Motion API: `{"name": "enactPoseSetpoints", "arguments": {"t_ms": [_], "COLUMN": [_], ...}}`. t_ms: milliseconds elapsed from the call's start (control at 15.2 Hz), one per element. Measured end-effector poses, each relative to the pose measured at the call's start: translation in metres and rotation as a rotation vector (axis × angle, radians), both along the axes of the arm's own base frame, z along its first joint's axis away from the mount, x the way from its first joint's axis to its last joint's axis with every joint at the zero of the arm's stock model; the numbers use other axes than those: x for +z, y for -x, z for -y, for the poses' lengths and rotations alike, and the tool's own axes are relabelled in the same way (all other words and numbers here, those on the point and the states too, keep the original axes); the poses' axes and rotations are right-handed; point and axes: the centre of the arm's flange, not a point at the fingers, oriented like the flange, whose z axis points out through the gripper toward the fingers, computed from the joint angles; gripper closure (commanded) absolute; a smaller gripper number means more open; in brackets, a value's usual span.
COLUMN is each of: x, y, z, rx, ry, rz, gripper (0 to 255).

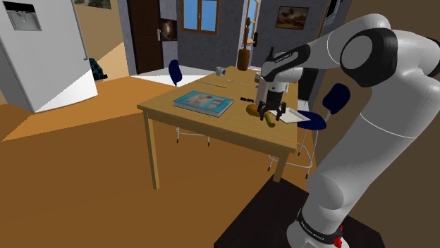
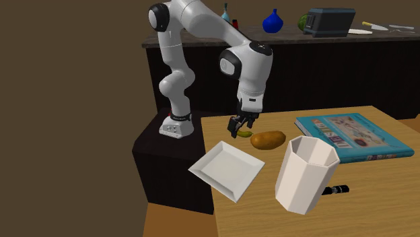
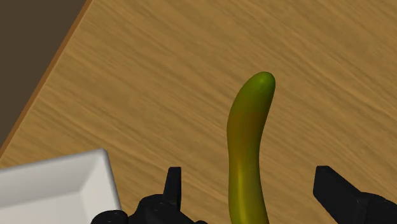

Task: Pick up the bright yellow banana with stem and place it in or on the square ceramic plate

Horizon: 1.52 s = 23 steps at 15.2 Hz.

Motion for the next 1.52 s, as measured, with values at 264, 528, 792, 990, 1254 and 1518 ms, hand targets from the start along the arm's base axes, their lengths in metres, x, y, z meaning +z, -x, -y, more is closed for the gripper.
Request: {"name": "enactPoseSetpoints", "arguments": {"t_ms": [264,528,792,990,1254,1518], "x": [0.000,0.000,0.000,0.000,0.016,0.037], "y": [0.000,0.000,0.000,0.000,0.000,-0.001], "z": [0.000,0.000,0.000,0.000,0.001,0.000], "rx": [0.000,0.000,0.000,0.000,0.000,0.000], "ry": [0.000,0.000,0.000,0.000,0.000,0.000], "rz": [0.000,0.000,0.000,0.000,0.000,0.001], "gripper": [0,255,255,255,255,255]}}
